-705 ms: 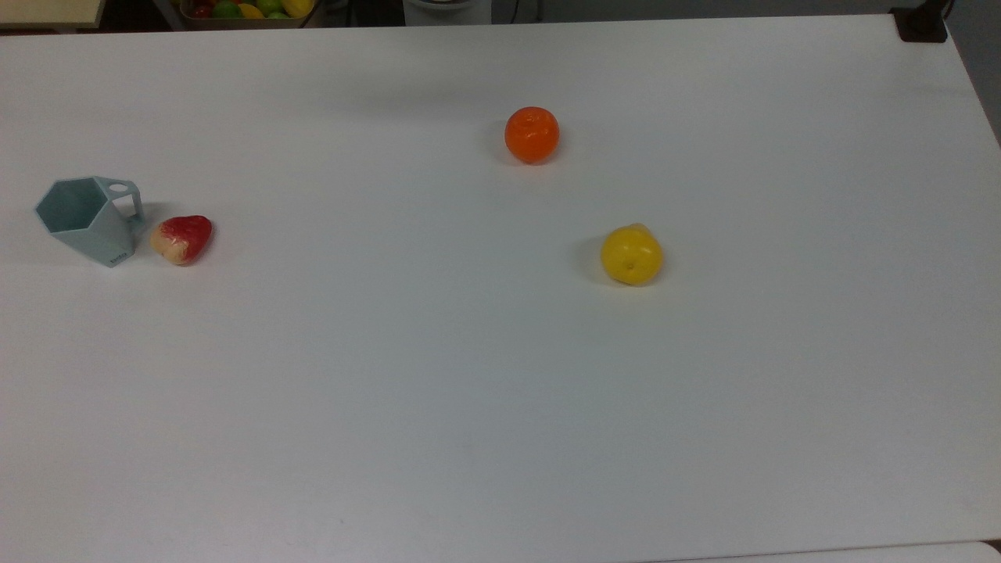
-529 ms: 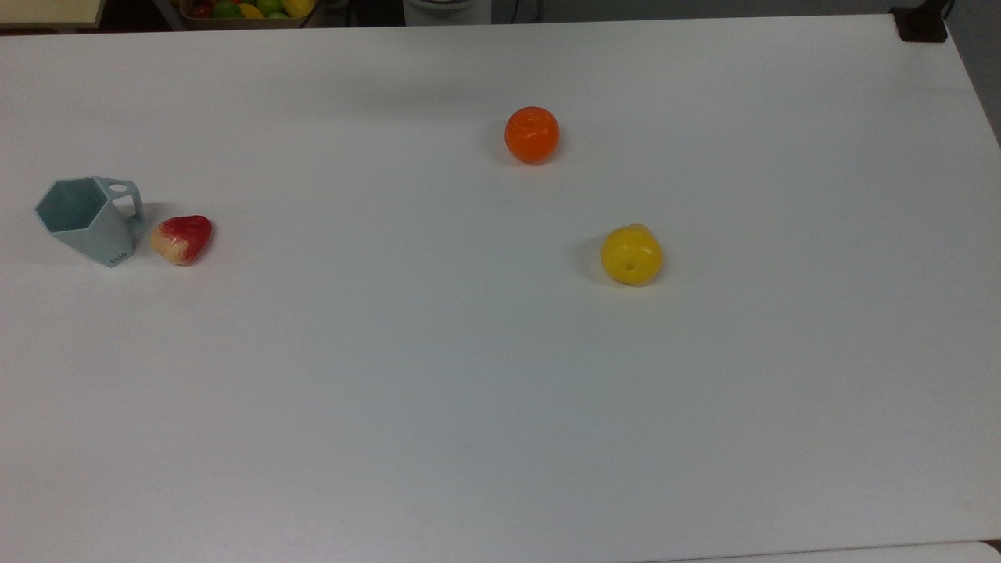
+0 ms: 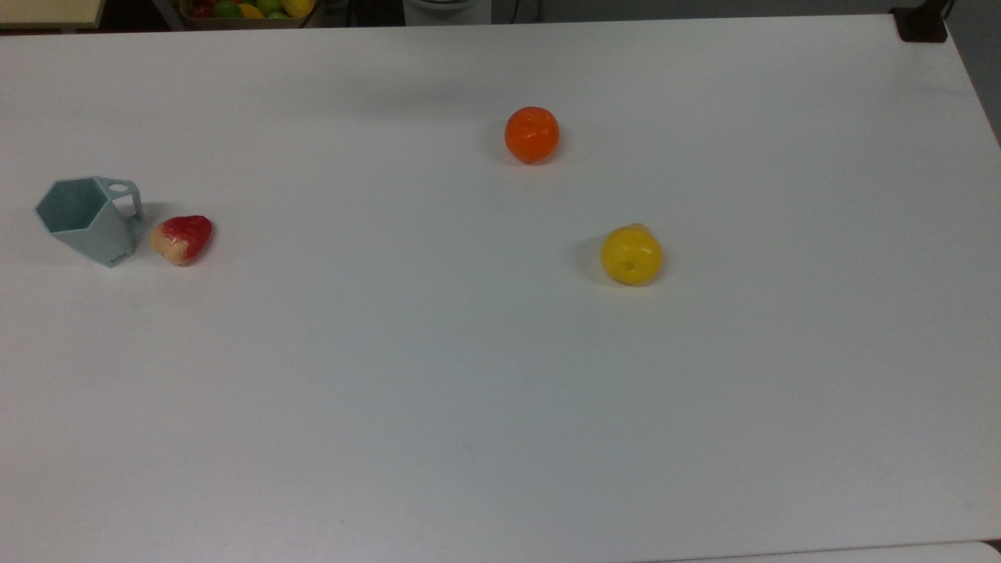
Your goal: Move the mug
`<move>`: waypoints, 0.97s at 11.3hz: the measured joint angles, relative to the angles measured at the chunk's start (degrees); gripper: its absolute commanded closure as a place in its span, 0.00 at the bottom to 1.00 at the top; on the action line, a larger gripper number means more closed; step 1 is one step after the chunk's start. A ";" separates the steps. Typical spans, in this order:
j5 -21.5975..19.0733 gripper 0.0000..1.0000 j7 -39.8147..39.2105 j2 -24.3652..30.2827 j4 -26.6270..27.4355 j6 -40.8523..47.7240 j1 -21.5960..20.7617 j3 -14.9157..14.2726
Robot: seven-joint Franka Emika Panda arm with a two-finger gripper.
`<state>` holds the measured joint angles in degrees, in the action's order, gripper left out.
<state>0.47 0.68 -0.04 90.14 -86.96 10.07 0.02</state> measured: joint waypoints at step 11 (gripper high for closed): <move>0.06 0.00 -0.05 0.00 0.00 0.00 2.45 -0.12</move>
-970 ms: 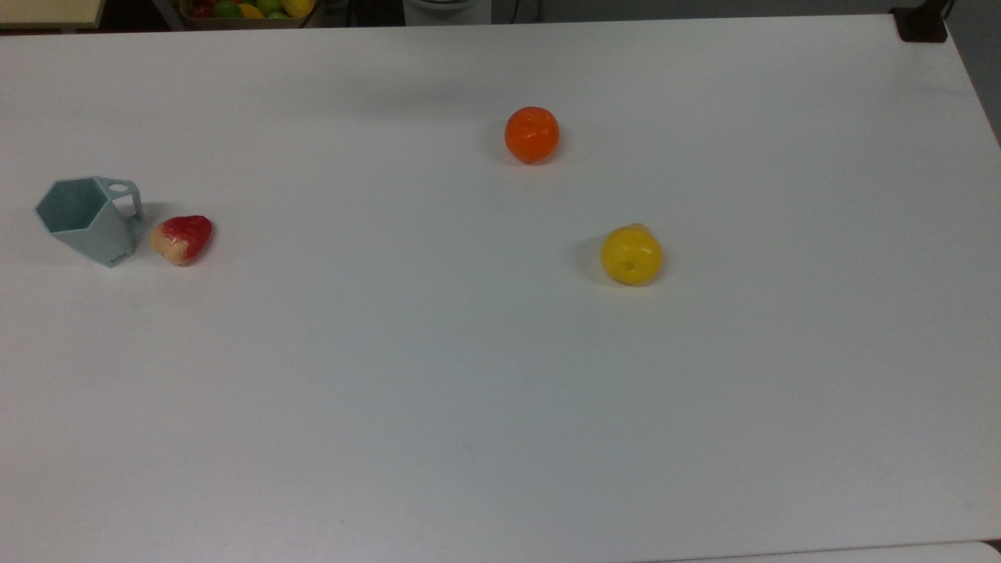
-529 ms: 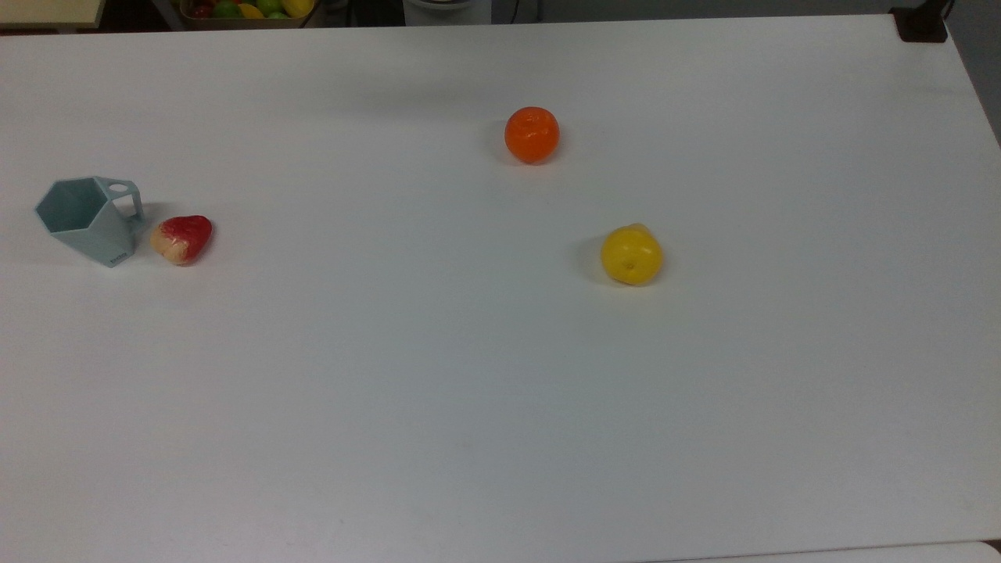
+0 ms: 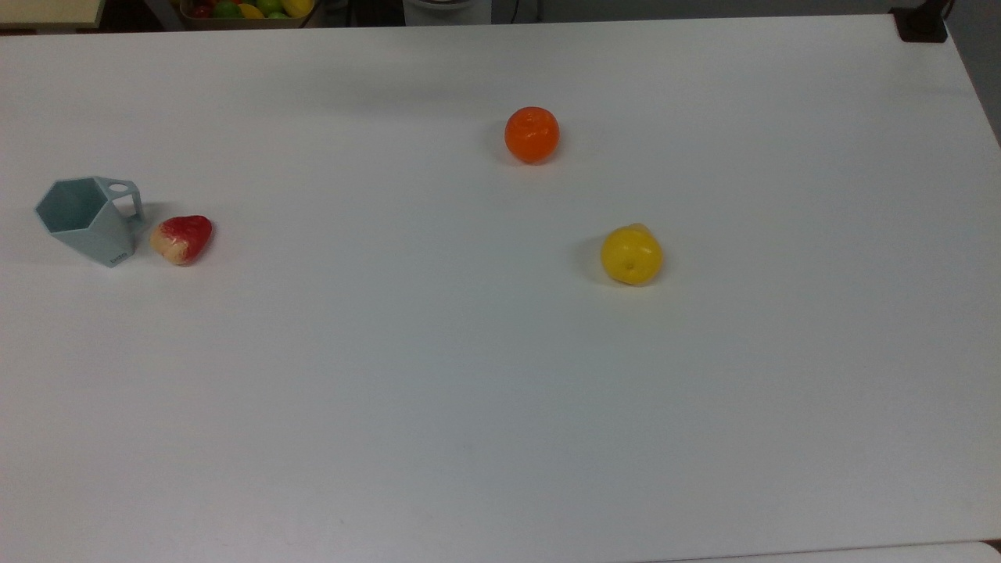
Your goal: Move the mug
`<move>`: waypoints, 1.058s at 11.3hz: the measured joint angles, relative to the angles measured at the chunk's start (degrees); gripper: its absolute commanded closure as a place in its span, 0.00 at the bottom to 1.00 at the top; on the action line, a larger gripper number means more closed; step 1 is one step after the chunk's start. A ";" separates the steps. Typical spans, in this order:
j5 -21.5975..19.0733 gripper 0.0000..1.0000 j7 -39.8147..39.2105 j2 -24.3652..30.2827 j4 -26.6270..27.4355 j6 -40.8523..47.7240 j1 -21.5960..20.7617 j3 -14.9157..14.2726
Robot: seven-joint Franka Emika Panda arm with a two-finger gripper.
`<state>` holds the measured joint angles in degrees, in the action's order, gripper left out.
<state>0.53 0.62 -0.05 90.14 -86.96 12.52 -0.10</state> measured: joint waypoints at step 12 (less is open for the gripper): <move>1.72 0.00 9.55 -0.53 0.01 -7.45 3.72 -8.78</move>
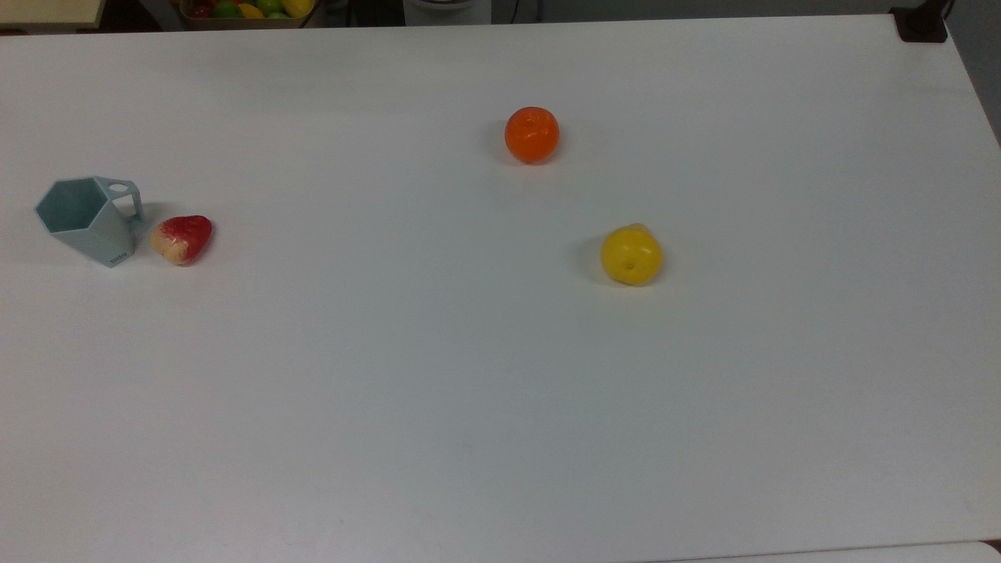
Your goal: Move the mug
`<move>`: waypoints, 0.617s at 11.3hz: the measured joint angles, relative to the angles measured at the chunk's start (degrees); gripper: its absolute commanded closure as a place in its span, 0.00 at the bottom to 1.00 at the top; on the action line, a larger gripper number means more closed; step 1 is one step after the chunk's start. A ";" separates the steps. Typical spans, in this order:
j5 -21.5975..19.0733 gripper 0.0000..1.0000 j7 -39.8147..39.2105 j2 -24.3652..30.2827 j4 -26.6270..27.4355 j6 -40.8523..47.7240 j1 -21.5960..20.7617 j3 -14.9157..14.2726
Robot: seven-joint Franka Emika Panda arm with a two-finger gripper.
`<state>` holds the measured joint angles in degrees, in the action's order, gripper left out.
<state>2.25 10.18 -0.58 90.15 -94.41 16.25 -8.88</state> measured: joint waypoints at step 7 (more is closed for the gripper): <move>-4.61 0.00 3.79 -14.41 2.27 -19.45 0.18 -4.68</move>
<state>-2.36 13.96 -15.00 92.42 -113.86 16.43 -13.57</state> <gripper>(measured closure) 0.000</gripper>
